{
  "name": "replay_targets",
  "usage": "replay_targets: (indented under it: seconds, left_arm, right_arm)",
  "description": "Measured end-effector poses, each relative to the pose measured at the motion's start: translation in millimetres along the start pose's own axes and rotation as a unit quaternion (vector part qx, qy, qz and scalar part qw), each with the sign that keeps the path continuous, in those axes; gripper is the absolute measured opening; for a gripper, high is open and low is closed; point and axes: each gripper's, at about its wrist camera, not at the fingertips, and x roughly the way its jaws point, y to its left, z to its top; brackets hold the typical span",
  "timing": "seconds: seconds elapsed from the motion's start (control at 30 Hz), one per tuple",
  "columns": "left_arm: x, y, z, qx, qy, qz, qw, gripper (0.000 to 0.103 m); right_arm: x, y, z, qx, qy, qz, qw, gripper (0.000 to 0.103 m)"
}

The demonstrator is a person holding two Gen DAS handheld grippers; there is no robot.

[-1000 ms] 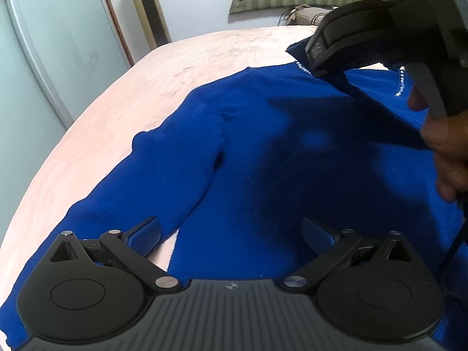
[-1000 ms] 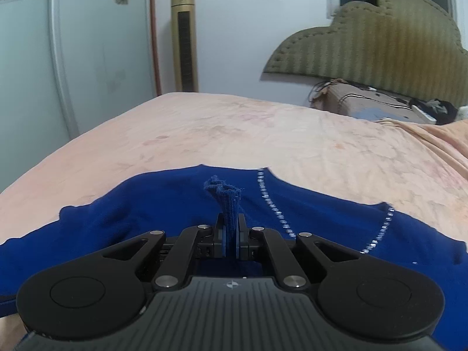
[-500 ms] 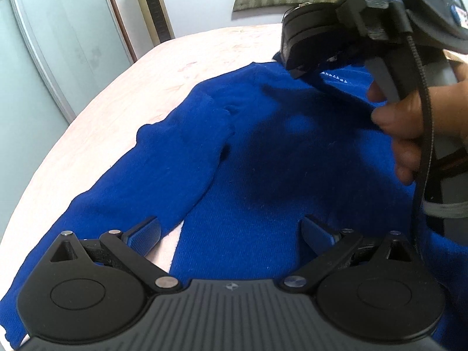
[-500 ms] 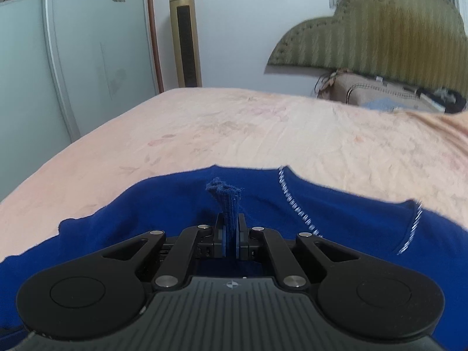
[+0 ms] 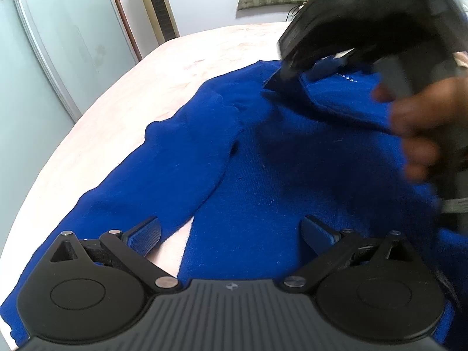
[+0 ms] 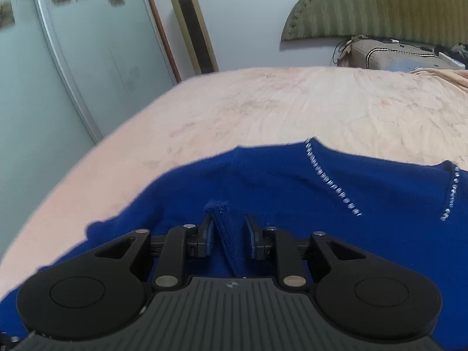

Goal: Fold small clothes
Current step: 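Grasp the cuff of the other sleeve with the left gripper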

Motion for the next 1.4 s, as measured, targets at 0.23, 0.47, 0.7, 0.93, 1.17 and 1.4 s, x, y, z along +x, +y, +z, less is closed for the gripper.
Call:
replay_targets:
  seconds: [0.23, 0.47, 0.7, 0.93, 1.17, 1.4]
  left_arm:
    - [-0.9, -0.3, 1.1, -0.005, -0.001, 0.000, 1.0000, 0.103]
    - [-6.0, 10.7, -4.3, -0.020, -0.005, 0.027, 0.9994, 0.103]
    - [-23.2, 39.9, -14.5, -0.113, -0.005, 0.039, 0.9928, 0.103]
    - [-36.4, 111.1, -53.3, -0.314, 0.020, 0.030, 0.9487, 0.103]
    - [-41.9, 180.6, -115.6, -0.572, -0.045, -0.053, 0.8173, 0.103]
    - [-28.7, 216.5, -141.8, -0.670, -0.108, -0.073, 0.7307, 0.103]
  right_arm:
    - [-1.0, -19.6, -4.0, 0.046, 0.054, 0.015, 0.997, 0.043]
    - [-4.0, -6.9, -13.6, 0.035, 0.052, 0.028, 0.998, 0.045]
    - [-14.0, 6.2, -22.3, -0.019, 0.074, 0.018, 0.997, 0.051]
    - [-40.7, 29.8, -30.3, -0.085, 0.054, 0.059, 0.993, 0.065]
    - [-64.3, 37.7, -36.6, -0.100, 0.046, 0.086, 0.990, 0.070]
    - [-67.9, 28.4, -42.2, -0.085, 0.047, 0.069, 0.993, 0.071]
